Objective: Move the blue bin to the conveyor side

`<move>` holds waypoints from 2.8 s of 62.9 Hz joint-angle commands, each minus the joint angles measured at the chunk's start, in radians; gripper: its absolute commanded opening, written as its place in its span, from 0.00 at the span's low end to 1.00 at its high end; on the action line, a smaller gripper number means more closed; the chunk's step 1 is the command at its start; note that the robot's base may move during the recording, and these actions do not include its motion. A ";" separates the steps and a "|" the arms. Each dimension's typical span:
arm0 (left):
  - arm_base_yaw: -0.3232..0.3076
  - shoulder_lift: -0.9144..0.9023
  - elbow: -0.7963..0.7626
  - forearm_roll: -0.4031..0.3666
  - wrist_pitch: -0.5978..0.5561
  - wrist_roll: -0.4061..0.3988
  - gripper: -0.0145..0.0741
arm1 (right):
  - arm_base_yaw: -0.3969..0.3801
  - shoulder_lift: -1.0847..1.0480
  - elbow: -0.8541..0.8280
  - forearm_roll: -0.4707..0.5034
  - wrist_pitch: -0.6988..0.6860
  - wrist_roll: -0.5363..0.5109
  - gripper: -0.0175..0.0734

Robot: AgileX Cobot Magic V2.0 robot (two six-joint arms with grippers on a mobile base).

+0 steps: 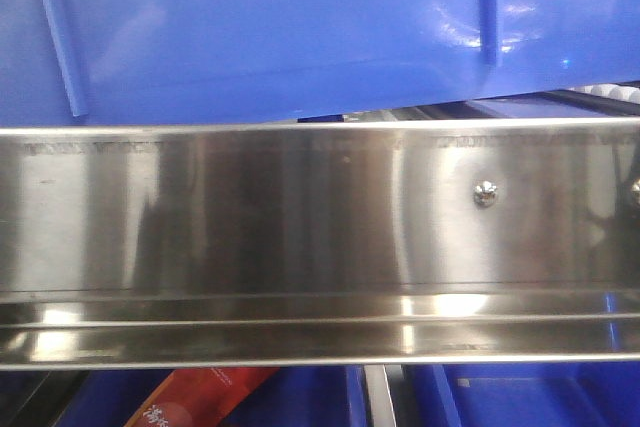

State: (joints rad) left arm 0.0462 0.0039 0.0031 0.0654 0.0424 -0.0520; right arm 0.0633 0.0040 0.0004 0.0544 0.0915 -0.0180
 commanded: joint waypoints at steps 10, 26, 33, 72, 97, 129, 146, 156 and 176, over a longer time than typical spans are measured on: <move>0.001 -0.004 -0.003 -0.007 -0.017 0.004 0.18 | 0.002 -0.004 0.000 -0.007 -0.017 -0.007 0.10; 0.001 -0.004 -0.003 -0.007 -0.017 0.004 0.18 | 0.002 -0.004 0.000 -0.007 -0.017 -0.007 0.10; 0.001 -0.004 -0.003 -0.007 -0.017 0.004 0.18 | 0.002 -0.004 0.000 -0.007 -0.017 -0.007 0.10; 0.001 -0.004 -0.003 -0.005 -0.099 0.004 0.18 | 0.003 -0.004 0.000 -0.007 -0.205 -0.007 0.10; 0.001 -0.004 -0.238 -0.016 0.011 0.004 0.18 | 0.003 -0.004 -0.281 0.024 -0.040 0.035 0.10; 0.001 0.418 -0.738 -0.065 0.713 0.004 0.18 | 0.003 0.488 -0.891 0.030 0.795 0.028 0.10; 0.001 0.490 -0.793 -0.071 0.684 0.004 0.18 | 0.003 0.654 -1.059 0.037 0.858 0.028 0.10; 0.001 0.490 -0.793 -0.071 0.636 0.004 0.18 | 0.003 0.660 -1.080 0.050 0.848 0.028 0.10; 0.001 0.512 -0.886 -0.089 0.658 0.004 0.17 | 0.003 0.680 -1.146 0.046 0.879 -0.012 0.10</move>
State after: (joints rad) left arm 0.0462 0.5008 -0.8369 -0.0100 0.6925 -0.0520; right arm 0.0633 0.6679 -1.1030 0.1051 0.9635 -0.0147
